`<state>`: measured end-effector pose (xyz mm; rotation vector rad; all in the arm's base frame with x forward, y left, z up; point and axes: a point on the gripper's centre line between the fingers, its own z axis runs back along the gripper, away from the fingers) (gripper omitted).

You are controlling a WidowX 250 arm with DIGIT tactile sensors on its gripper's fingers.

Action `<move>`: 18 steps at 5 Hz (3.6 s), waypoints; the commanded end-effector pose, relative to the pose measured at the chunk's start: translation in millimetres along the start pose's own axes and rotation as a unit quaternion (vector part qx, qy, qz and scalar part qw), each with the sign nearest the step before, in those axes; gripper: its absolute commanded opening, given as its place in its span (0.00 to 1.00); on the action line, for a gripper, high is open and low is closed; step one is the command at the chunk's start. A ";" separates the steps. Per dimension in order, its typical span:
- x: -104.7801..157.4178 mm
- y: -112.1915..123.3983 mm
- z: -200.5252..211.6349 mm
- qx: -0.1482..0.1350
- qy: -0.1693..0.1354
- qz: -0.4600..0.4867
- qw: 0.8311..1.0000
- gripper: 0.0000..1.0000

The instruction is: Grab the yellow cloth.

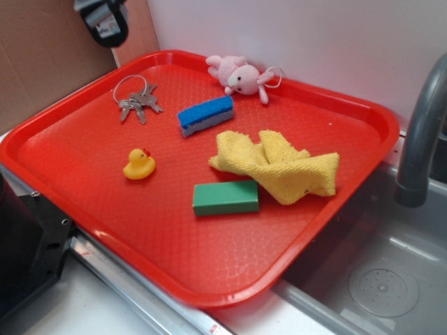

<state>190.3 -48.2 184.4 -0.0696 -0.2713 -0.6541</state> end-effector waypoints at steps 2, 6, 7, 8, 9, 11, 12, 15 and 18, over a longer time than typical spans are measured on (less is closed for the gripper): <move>31.5 -44.1 -61.7 -0.022 0.028 -0.133 0.990 1.00; 50.9 -36.9 -162.6 0.009 0.142 -0.096 0.985 1.00; 58.4 -25.9 -177.3 0.007 0.151 -0.063 0.986 0.36; 59.4 -22.0 -180.2 -0.002 0.151 -0.052 0.987 0.00; 58.9 -19.1 -181.7 -0.008 0.153 -0.043 0.987 0.00; 54.4 4.9 -146.7 -0.005 0.162 0.044 0.986 0.00; 45.7 19.2 -107.4 -0.014 0.149 0.100 0.984 0.00; -15.0 21.2 -12.3 0.032 0.124 0.292 0.948 0.00; -41.5 29.2 8.7 0.045 0.096 0.360 0.927 0.00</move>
